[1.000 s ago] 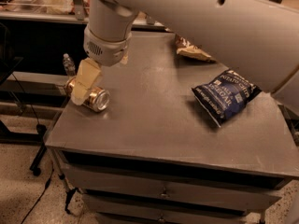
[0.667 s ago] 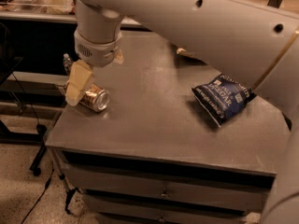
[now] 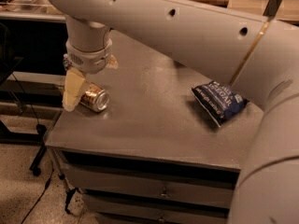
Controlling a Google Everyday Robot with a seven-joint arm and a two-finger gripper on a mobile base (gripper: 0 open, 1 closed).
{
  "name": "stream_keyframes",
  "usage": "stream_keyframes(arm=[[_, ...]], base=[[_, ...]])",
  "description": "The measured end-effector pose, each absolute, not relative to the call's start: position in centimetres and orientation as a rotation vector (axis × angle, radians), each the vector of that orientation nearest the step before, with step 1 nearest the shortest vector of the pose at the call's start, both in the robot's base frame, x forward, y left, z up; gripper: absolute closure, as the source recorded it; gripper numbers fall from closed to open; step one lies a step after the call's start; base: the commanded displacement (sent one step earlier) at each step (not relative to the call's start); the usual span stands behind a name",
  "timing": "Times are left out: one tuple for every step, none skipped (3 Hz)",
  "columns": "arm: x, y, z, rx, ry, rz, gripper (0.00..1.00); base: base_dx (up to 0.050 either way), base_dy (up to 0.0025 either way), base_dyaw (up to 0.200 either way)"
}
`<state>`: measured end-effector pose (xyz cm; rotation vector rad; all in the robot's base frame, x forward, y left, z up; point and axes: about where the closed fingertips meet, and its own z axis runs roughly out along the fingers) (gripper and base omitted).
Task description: Place orange can upright
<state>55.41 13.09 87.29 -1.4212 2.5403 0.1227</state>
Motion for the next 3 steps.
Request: stream_keyframes(arm=[[55.8,13.4,85.7,-1.439,2.553,0.124,0.00],[56.0,13.5,84.7,-1.455,2.565,0.125,0.00],[56.2,13.6,84.0,-1.472,2.573,0.124,0.00]], base=[[0.000,0.00000,0.000],[0.000,0.00000,0.000],[0.000,0.00000,0.000]])
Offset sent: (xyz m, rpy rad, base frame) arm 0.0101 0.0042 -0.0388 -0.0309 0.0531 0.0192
